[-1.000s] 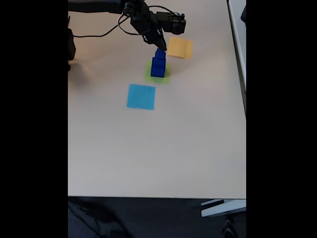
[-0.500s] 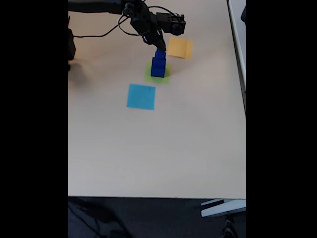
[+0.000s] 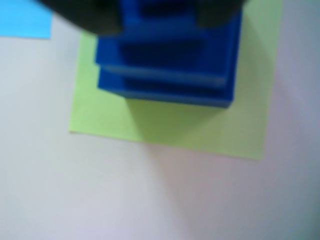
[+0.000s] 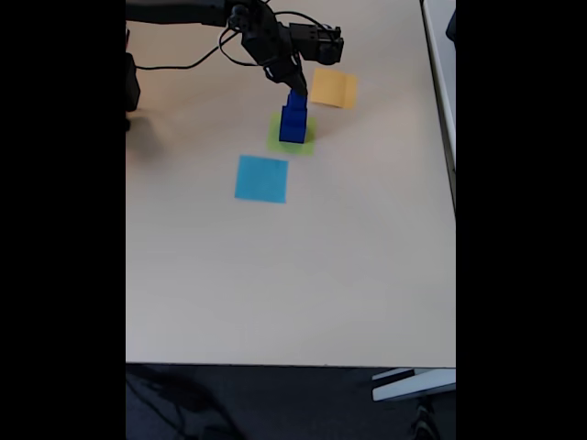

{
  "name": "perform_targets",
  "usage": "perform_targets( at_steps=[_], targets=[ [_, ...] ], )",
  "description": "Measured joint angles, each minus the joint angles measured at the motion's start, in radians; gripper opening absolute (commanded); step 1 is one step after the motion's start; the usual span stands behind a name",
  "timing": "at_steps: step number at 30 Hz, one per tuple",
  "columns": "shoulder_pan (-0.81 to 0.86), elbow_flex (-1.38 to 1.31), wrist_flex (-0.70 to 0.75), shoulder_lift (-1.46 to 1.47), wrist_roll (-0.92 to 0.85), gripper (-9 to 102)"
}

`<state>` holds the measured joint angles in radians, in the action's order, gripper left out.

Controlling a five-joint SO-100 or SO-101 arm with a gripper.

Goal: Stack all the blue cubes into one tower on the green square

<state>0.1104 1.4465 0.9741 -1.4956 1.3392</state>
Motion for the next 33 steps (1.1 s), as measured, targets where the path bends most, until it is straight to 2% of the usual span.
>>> perform_targets(
  at_steps=[19, 28, 33],
  targets=[
    [0.000, -0.012, -0.032, 0.000, -0.037, 8],
    [-0.002, -0.222, -0.032, 0.000, -0.124, 7],
    [-0.023, -0.359, 0.052, 0.000, -0.146, 0]
  ],
)
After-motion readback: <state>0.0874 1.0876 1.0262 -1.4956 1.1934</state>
